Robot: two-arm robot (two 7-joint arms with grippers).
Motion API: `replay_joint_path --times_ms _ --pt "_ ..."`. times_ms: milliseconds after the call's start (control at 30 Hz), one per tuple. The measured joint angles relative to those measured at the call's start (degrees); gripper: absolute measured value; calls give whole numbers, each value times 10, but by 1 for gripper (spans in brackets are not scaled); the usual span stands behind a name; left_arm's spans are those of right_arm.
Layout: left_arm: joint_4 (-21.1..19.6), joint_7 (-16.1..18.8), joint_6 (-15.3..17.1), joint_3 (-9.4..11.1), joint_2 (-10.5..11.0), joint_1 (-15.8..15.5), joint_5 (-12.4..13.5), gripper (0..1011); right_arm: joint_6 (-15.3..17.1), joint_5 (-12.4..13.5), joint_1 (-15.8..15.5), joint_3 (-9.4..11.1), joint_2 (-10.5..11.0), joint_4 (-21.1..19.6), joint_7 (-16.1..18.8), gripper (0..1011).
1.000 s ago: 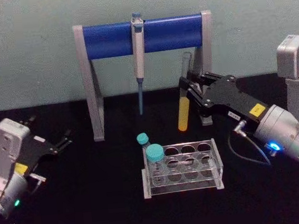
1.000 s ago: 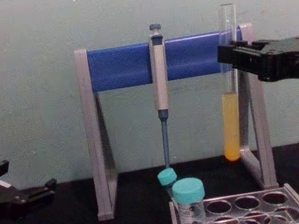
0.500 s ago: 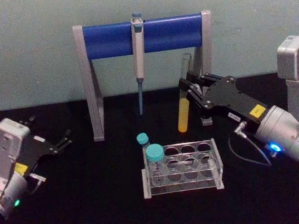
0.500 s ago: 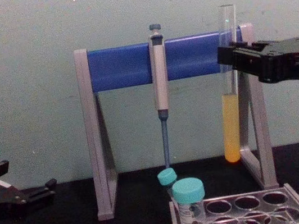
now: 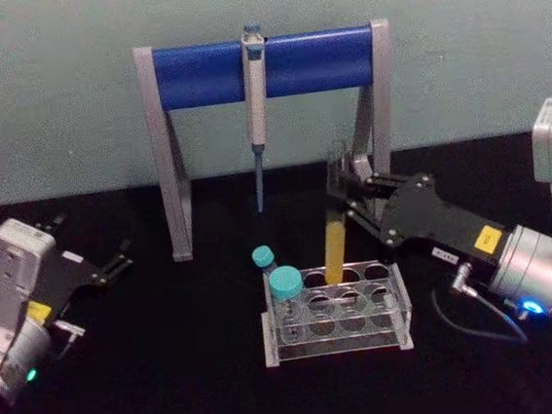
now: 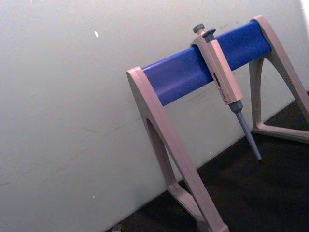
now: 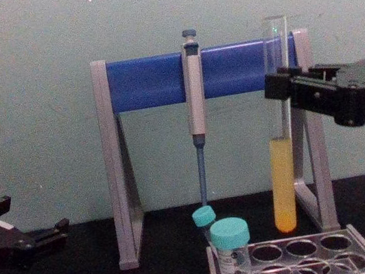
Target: Pick up the test tube from the test tube rack, shake it, then place it back into the test tube rack.
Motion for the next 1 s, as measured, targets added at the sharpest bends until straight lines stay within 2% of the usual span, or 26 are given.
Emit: replay_joint_path --times_ms 367,1000 --pt "0 0 0 0 0 0 0 1001 -8 10 5 -19 8 18 14 228" --pt "0 0 0 0 0 0 0 1001 -15 9 22 -39 -12 63 9 228"
